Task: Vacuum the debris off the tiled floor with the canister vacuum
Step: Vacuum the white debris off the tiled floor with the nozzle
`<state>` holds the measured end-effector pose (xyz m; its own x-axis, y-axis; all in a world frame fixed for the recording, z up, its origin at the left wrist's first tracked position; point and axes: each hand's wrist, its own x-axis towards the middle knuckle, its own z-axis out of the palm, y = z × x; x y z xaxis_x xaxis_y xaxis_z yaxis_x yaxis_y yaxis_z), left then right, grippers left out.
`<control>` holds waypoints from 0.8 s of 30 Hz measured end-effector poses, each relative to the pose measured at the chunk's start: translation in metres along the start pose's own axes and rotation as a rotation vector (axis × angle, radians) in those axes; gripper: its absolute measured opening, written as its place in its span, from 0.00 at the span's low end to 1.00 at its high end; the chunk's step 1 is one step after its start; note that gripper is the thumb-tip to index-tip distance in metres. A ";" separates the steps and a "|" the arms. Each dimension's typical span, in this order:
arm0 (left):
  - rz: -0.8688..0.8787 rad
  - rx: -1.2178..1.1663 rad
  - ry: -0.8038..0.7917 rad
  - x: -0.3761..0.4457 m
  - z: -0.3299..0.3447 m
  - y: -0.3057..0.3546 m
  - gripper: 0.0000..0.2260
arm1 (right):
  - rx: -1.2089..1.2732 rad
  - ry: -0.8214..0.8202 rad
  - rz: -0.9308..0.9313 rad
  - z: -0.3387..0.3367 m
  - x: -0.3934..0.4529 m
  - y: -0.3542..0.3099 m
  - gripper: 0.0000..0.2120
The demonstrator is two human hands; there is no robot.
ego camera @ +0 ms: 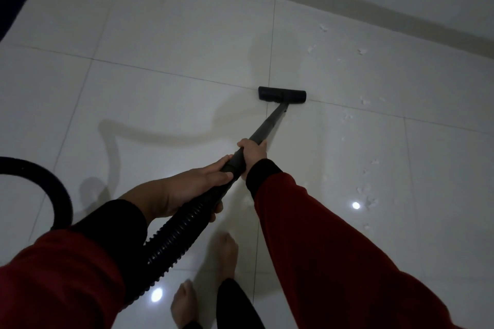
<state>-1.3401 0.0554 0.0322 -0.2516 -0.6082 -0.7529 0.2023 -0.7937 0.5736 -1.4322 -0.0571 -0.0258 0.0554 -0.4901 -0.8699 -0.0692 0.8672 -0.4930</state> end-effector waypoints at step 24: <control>0.007 -0.031 0.031 -0.075 0.080 -0.119 0.26 | 0.008 -0.036 0.034 -0.063 -0.076 0.125 0.36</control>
<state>-1.4209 0.1947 0.0457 -0.2205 -0.6131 -0.7587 0.2331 -0.7884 0.5693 -1.5077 0.0830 -0.0225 0.0890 -0.4568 -0.8851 -0.0641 0.8842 -0.4628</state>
